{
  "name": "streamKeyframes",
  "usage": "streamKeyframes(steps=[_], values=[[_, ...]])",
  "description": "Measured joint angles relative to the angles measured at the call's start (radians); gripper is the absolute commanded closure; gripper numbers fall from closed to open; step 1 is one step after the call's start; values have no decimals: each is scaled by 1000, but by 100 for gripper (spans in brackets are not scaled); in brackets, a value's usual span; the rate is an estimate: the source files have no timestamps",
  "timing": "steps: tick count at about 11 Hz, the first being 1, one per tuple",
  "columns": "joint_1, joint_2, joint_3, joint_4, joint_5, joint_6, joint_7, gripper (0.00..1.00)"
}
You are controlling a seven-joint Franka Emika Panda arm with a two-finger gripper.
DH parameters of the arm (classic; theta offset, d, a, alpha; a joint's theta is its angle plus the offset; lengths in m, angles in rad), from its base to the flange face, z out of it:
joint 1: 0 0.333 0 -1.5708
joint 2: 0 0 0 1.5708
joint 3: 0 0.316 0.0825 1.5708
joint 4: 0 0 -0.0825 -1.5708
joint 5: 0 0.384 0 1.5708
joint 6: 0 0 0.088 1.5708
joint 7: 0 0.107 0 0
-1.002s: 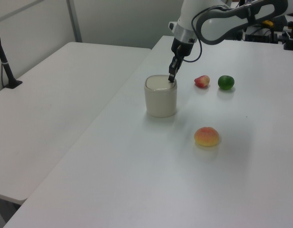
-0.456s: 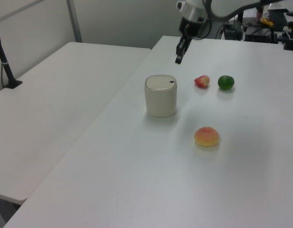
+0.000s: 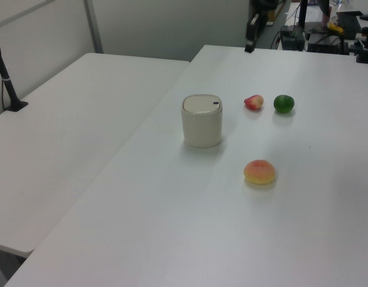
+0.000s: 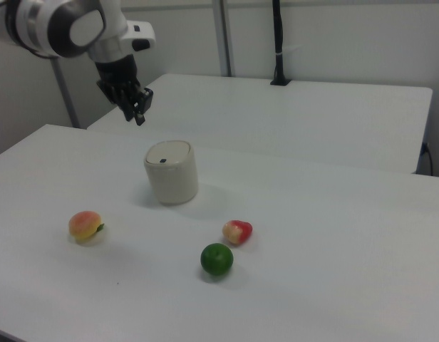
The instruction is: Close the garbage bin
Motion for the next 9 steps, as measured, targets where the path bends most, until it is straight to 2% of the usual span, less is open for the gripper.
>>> streamKeyframes(steps=[4, 9], values=[[-2, -79, -1, -3, 9, -123, 143, 0], [17, -183, 0, -91, -4, -174, 130, 0]])
